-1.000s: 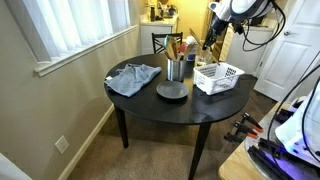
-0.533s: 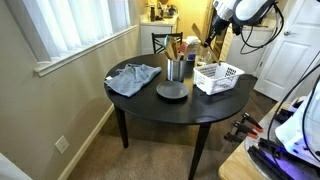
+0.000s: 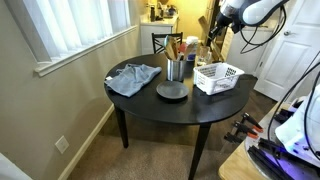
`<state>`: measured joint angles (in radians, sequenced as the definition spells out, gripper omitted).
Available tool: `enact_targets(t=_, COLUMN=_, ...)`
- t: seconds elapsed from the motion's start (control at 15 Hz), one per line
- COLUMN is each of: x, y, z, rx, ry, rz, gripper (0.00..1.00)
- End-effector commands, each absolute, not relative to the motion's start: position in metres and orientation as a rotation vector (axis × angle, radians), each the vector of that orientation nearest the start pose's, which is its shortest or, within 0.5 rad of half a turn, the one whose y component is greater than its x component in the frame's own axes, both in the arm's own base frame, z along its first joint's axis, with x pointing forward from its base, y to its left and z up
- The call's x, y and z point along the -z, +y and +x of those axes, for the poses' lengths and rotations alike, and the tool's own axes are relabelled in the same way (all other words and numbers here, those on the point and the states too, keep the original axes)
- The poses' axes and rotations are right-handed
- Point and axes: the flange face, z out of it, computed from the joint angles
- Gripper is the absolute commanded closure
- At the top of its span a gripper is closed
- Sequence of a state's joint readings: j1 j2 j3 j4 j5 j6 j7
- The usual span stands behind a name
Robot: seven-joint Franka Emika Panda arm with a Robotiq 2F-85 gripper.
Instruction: Take the wooden spoon out of the basket and put it into the metal bucket
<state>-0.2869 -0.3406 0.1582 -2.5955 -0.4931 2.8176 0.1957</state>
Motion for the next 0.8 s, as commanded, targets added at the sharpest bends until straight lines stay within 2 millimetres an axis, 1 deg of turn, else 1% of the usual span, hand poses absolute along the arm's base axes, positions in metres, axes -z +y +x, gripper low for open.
enact_targets(t=0.0, x=-0.444, y=-0.030, z=0.446, rx=1.037, ry=-0.109, rz=-3.365, gripper=0.92)
enact_targets(t=0.13, x=-0.447, y=-0.028, z=0.444, rx=1.115, ry=-0.100, rz=-3.393, gripper=0.92)
enact_targets(t=0.2, x=-0.448, y=-0.029, z=0.442, rx=1.142, ry=-0.034, rz=-3.413, gripper=0.92)
enact_targets(t=0.27, x=-0.447, y=-0.027, z=0.441, rx=1.169, ry=-0.083, rz=-3.415, gripper=0.92)
enact_targets(t=0.53, x=-0.441, y=-0.025, z=0.437, rx=1.201, ry=-0.083, rz=-3.486, gripper=0.92)
enact_targets(t=0.73, x=-0.433, y=-0.021, z=0.437, rx=1.184, ry=-0.138, rz=-3.509, gripper=0.92)
